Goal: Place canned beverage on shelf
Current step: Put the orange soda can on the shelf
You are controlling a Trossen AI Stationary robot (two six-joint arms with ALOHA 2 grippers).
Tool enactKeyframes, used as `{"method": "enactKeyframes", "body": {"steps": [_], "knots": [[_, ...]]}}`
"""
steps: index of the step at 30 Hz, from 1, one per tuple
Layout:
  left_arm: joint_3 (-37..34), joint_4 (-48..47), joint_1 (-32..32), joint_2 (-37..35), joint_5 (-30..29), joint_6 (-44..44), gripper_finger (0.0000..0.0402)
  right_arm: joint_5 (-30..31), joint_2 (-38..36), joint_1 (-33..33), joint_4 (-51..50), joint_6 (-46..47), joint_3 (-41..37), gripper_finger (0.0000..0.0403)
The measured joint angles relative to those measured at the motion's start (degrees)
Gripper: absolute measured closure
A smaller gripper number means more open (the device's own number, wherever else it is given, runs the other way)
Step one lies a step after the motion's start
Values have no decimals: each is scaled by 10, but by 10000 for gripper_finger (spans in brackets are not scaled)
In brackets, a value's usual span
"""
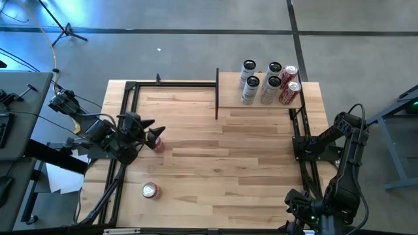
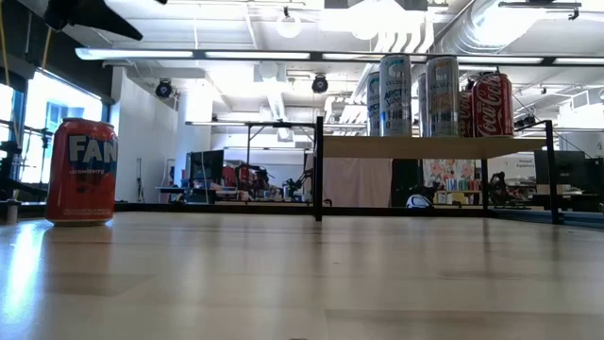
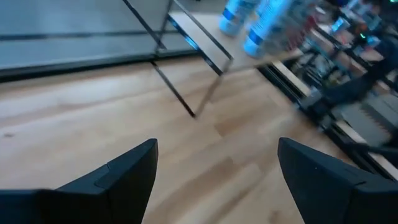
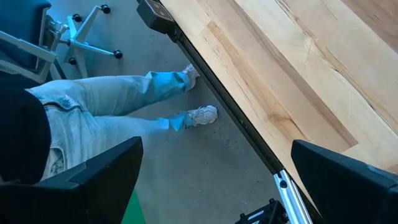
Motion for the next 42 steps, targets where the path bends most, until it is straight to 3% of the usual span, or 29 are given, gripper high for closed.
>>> {"method": "enactKeyframes", "body": {"steps": [6, 11, 18, 24, 27, 31, 42], "knots": [[0, 95, 4, 31, 71, 105, 92, 0, 0, 0, 0, 0, 0, 4], [0, 43, 16, 59, 105, 100, 92, 0, 0, 0, 0, 0, 0, 4], [0, 19, 22, 89, 185, -27, 92, 0, 0, 0, 0, 0, 0, 4], [0, -8, 17, 92, 198, -74, 92, 0, 0, 0, 0, 0, 0, 4], [0, -8, 17, 91, 254, -138, 92, 0, 0, 0, 0, 0, 0, 4], [0, -1, 17, 91, 337, -146, 92, 0, 0, 0, 0, 0, 0, 4], [0, -23, 20, 91, 339, -221, 92, 0, 0, 0, 0, 0, 0, 4]]}}
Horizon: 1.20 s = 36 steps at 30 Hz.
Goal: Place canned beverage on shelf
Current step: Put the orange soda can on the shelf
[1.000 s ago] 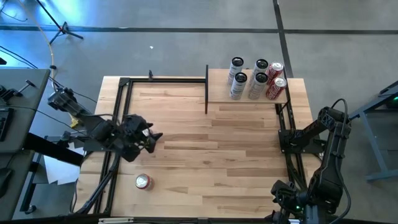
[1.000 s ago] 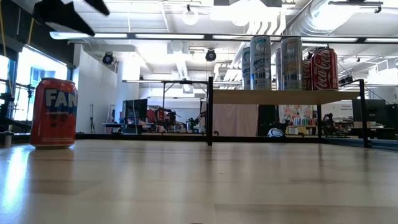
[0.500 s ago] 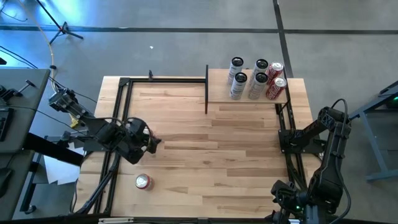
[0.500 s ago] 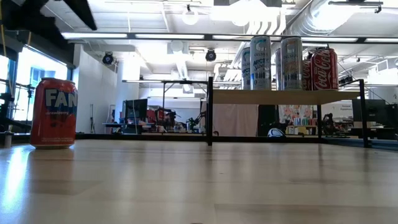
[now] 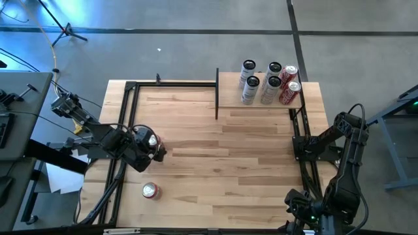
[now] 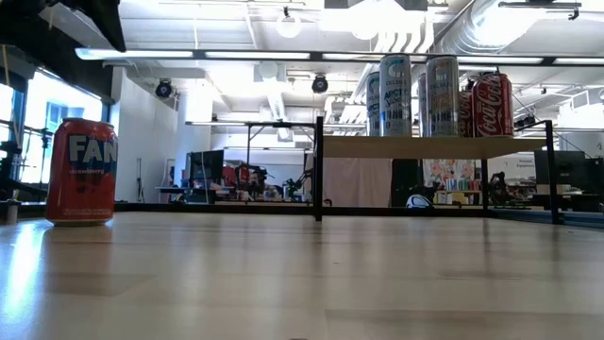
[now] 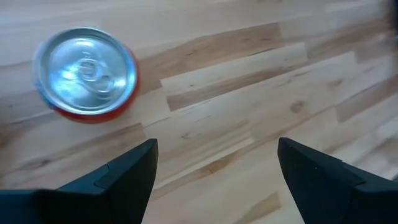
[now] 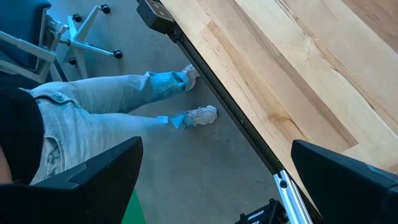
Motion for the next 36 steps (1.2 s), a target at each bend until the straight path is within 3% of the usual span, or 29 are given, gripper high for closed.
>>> {"method": "enactKeyframes", "body": {"steps": [6, 17, 36], "knots": [[0, -11, 0, 0, 12, -14, 82, 0, 0, 0, 0, 0, 0, 4], [0, -32, 0, -6, 13, -19, 5, 0, 0, 0, 0, 0, 0, 4], [0, -80, 0, -10, 8, -19, 6, 0, 0, 0, 0, 0, 0, 4]]}}
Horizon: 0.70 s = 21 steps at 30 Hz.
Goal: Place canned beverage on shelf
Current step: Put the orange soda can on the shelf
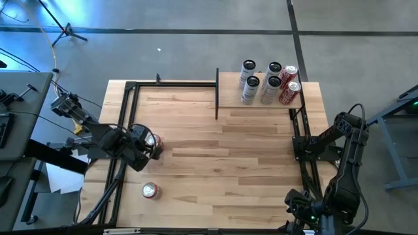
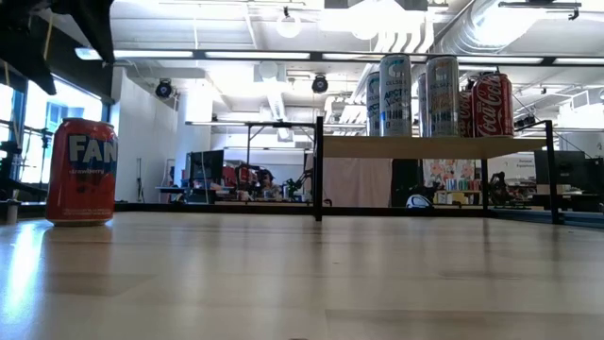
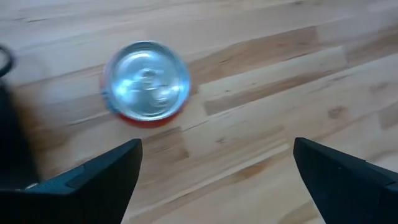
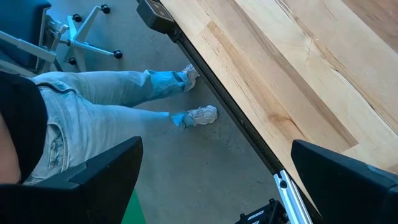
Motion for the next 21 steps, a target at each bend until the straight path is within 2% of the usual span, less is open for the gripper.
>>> {"method": "enactKeyframes", "body": {"steps": [3, 8, 21], "knots": [[0, -24, 27, -12, 39, 7, 6, 0, 0, 0, 0, 0, 0, 4], [0, -26, 88, -34, 83, 72, 6, 0, 0, 0, 0, 0, 0, 4], [0, -22, 307, -23, 214, 307, 6, 0, 0, 0, 0, 0, 0, 4]]}}
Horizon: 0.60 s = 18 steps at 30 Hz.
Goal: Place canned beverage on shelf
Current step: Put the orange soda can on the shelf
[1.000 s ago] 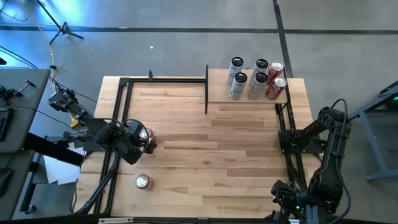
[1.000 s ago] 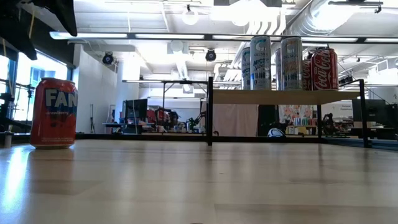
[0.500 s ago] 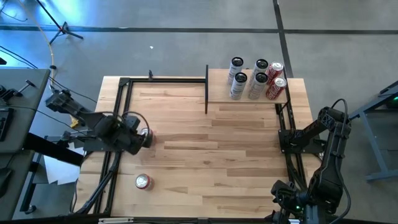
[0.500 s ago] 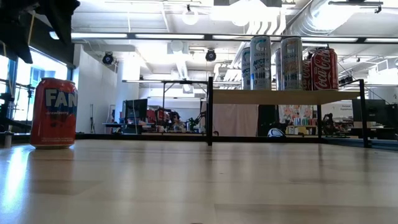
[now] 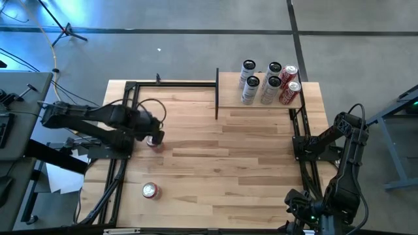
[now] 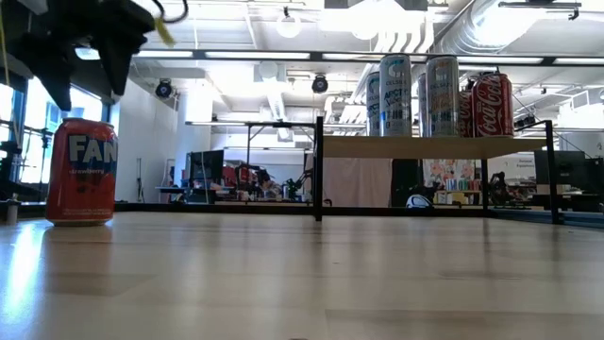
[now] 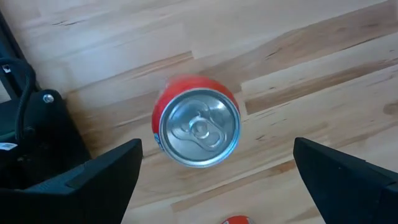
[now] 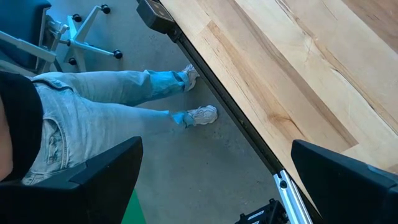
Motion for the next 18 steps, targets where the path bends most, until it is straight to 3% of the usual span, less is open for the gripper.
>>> {"method": "enactKeyframes", "body": {"steps": [8, 18], "knots": [[0, -3, 76, 44, 48, 89, 6, 0, 0, 0, 0, 0, 0, 4], [0, -16, 100, 102, 65, 133, 6, 0, 0, 0, 0, 0, 0, 4]]}}
